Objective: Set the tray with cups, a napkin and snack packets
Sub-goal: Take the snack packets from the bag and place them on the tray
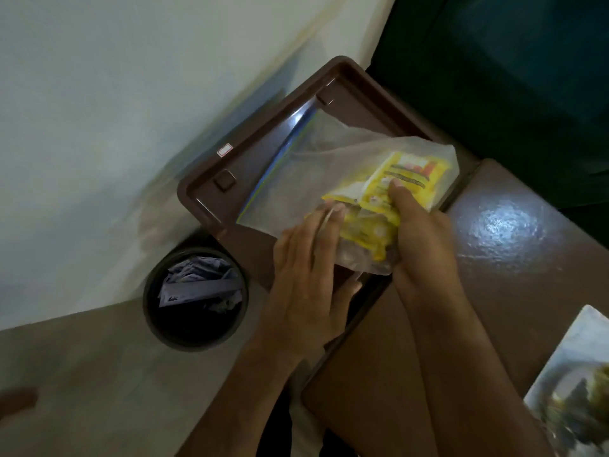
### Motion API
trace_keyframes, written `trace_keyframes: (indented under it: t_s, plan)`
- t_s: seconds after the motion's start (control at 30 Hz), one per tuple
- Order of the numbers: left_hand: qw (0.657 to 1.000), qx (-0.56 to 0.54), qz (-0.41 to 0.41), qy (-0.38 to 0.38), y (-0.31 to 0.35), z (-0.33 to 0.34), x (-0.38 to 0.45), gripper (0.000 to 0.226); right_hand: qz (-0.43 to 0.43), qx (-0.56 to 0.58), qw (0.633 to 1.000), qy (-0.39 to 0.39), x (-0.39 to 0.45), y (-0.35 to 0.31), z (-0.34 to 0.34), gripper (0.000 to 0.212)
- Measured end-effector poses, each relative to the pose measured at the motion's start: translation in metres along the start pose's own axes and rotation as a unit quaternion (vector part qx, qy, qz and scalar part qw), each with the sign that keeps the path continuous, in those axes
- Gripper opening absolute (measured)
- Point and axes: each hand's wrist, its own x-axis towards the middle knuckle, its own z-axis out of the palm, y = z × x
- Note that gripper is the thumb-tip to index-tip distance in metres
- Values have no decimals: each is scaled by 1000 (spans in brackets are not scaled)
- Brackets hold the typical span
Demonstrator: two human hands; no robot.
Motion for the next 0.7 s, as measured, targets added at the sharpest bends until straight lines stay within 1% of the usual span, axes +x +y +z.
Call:
trace_keyframes:
  t_s: [0.03, 0.07, 0.13, 0.23, 0.3, 0.37, 0.43, 0.47, 0.5, 0.53, 0.6, 0.63, 0.67, 0.7]
  plan:
    - [1000, 24, 0, -13, -5, 1, -2, 91, -3, -17, 1000, 4, -1, 3, 0, 47]
    - [999, 46, 2, -21, -7, 2, -2, 93, -9, -28, 1000, 5, -3, 6, 0, 44]
    - [998, 61, 3, -20, -8, 5, 3, 85, -21, -37, 999, -3, -9, 12, 3, 35]
    - [999, 51, 3, 8, -4, 7, 11, 70, -37, -71, 997, 4, -18, 17, 9, 33]
    - [999, 11, -3, 38, -2, 7, 15, 56, -63, -100, 993, 9, -22, 18, 9, 29]
    - [993, -82, -41, 73, 1, 5, 18, 43, -92, -100, 991, -14, -25, 16, 8, 30]
    - [974, -176, -88, 110, 3, 2, 22, 36, -118, -74, 988, -61, -28, 12, 5, 41]
    - [966, -199, -106, 130, 3, 0, 25, 34, -127, -61, 988, -68, -28, 10, 3, 47]
    - [959, -211, -120, 147, 3, -2, 29, 32, -137, -52, 987, -59, -27, 8, 0, 48]
    - [952, -223, -134, 159, 2, -5, 32, 32, -149, -47, 987, -44, -24, 8, -3, 43]
    - [942, -237, -166, 169, 1, -12, 40, 34, -177, -81, 981, -14, -12, 10, -13, 22]
    - [941, -232, -177, 174, 1, -16, 42, 33, -186, -106, 977, -11, -8, 11, -17, 39]
    - [940, -221, -184, 182, 0, -18, 44, 29, -196, -124, 972, -22, -3, 12, -23, 65]
    - [940, -213, -186, 190, 0, -20, 45, 24, -211, -136, 967, -39, 2, 14, -28, 87]
